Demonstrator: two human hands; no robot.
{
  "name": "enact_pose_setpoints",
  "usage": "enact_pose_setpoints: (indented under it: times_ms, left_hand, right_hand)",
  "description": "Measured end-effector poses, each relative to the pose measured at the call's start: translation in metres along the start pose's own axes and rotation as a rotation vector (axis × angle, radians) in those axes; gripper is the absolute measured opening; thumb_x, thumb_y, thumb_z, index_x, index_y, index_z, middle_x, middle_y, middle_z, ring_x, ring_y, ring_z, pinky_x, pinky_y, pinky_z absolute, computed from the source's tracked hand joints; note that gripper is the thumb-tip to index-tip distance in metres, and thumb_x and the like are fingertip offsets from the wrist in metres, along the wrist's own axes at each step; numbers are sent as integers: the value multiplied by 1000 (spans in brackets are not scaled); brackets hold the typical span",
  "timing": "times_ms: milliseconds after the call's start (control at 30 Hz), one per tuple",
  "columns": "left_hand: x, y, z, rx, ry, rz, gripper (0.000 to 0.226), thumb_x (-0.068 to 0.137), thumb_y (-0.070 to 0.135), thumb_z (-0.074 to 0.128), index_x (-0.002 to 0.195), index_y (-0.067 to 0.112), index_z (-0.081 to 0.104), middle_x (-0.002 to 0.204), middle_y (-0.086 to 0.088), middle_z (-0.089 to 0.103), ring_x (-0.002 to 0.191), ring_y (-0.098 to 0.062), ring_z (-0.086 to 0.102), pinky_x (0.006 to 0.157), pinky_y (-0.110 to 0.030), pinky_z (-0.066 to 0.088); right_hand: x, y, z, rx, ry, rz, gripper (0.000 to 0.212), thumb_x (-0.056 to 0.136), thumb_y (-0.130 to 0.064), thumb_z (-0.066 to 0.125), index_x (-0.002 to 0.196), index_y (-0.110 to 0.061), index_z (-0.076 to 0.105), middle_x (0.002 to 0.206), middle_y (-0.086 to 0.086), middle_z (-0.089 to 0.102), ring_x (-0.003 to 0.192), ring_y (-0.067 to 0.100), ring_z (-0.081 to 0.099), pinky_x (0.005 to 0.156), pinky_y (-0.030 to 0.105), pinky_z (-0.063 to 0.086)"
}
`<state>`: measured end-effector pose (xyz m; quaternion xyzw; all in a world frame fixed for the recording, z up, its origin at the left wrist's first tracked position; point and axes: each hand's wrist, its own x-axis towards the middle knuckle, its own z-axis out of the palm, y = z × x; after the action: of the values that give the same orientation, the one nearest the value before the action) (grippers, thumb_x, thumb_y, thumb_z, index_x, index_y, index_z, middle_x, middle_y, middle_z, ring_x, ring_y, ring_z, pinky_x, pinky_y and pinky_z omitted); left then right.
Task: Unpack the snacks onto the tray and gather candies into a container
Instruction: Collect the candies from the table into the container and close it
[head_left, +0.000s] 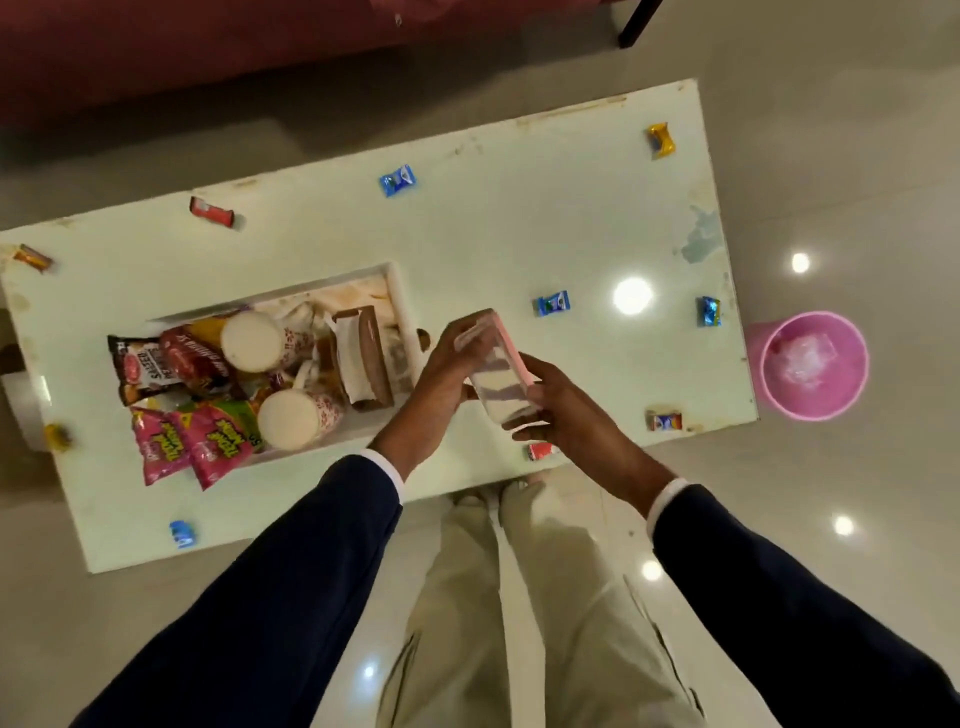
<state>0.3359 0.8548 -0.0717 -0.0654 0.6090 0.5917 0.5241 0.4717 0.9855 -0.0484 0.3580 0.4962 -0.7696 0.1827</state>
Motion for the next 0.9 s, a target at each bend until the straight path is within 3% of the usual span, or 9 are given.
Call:
enact_pose_setpoints:
  times_ms: [133, 200, 300, 367, 467, 533, 633, 800, 900]
  left_hand:
    - [-30, -33, 13, 6, 19, -56, 69, 81, 37, 76, 140, 16, 48, 135, -13, 62, 125, -29, 63, 106, -59, 48]
    - [-36, -40, 18, -24, 51, -42, 79, 74, 38, 79, 140, 9, 48, 139, -20, 58, 130, -35, 57, 112, -55, 44]
    - [-35, -37, 19, -22, 61, 27, 103, 59, 52, 88, 140, 3, 48, 135, -19, 58, 119, -30, 62, 89, -34, 59]
    - [-30, -32, 20, -17, 62, 75, 117, 50, 64, 91, 141, 2, 49, 132, -19, 59, 113, -23, 63, 77, -24, 58]
    - [-24, -26, 28, -11, 46, 114, 116, 53, 64, 90, 142, 1, 49, 130, -18, 61, 113, -24, 63, 81, -30, 59]
    - [-21, -23, 34, -11, -4, 104, 109, 61, 59, 89, 143, 0, 48, 129, -18, 62, 117, -29, 62, 94, -41, 55]
    - [-16, -22, 42, -21, -49, 82, 89, 72, 41, 88, 142, 5, 48, 128, -19, 62, 116, -36, 62, 97, -52, 50]
    - [-3, -24, 54, -18, 71, 110, 69, 79, 10, 77, 141, 8, 47, 123, -5, 66, 122, -38, 62, 98, -46, 54]
    - [7, -25, 62, 111, 138, 156, 73, 70, 20, 86, 133, 14, 51, 121, 4, 68, 123, -22, 61, 109, -41, 47]
  right_hand:
    - [-26, 13, 20, -170, 65, -101, 47, 96, -58, 49, 142, -49, 46, 132, -26, 60, 118, 6, 62, 86, 20, 51]
    - [-26, 13, 26, -295, 80, -172, 40, 103, -52, 43, 144, -51, 44, 127, -36, 57, 123, -5, 54, 96, 22, 48]
    - [-21, 19, 23, -465, 132, -163, 50, 103, -60, 35, 152, -52, 31, 125, -15, 56, 121, 12, 55, 103, 40, 49]
    - [-16, 19, 16, -501, 127, -184, 52, 101, -64, 34, 152, -54, 28, 126, -7, 54, 115, 13, 58, 94, 34, 54]
    - [-14, 9, -2, -340, 114, -206, 40, 99, -65, 37, 138, -62, 44, 126, -14, 63, 110, 13, 67, 85, 28, 58]
    - [-15, 3, -26, -134, 191, -151, 37, 96, -65, 42, 124, -51, 62, 117, -7, 72, 101, 19, 74, 77, 35, 63]
    - [-18, 0, -75, -40, 337, -71, 35, 101, -49, 48, 118, -24, 65, 113, 8, 68, 94, 35, 73, 66, 40, 63]
    - [8, 6, -148, -51, 558, 55, 27, 106, -24, 42, 121, -7, 58, 117, 12, 63, 107, 38, 66, 65, 36, 61]
    - [36, 13, -172, -82, 561, 152, 31, 103, -14, 44, 129, -1, 54, 131, 22, 58, 114, 41, 63, 69, 35, 60]
